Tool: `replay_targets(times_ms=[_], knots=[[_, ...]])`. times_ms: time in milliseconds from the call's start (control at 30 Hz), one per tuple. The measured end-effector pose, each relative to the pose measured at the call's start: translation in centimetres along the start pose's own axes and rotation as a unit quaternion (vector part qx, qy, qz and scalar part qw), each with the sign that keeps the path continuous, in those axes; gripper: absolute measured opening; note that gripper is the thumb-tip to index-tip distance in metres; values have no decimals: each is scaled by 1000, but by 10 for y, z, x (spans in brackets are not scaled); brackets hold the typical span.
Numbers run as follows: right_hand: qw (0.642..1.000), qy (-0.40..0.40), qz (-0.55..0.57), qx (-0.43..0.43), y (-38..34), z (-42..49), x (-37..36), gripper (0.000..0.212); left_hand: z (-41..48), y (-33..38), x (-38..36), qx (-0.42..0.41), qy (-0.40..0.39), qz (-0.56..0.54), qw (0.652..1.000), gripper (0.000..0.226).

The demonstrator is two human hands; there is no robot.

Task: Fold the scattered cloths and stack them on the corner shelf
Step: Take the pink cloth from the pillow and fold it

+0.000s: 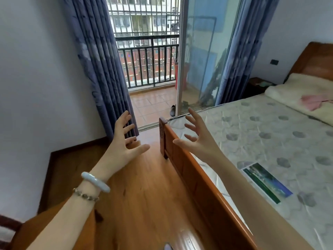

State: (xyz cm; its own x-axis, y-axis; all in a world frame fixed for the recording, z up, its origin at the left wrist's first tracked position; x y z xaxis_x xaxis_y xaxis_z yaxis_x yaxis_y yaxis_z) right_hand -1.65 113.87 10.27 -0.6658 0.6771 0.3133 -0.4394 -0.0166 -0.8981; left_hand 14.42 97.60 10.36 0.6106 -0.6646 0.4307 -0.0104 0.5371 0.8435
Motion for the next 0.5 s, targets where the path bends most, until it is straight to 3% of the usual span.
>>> replay_targets(times_ms=[500], knots=[[999, 27, 15, 5, 92, 324, -9, 95, 322, -108, 31, -22, -18, -33, 999, 122]])
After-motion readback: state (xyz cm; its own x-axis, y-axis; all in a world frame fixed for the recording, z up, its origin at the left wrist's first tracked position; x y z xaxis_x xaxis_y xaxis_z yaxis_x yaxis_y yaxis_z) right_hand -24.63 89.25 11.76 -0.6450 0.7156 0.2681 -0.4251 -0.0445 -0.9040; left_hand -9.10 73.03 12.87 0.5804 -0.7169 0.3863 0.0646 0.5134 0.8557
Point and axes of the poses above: each hand's wrist, its own z-axis towards the middle knuckle, its own x-axis out of the back of the hand, y = z × x, the point moved 4 cm from there along z, towards the middle knuckle
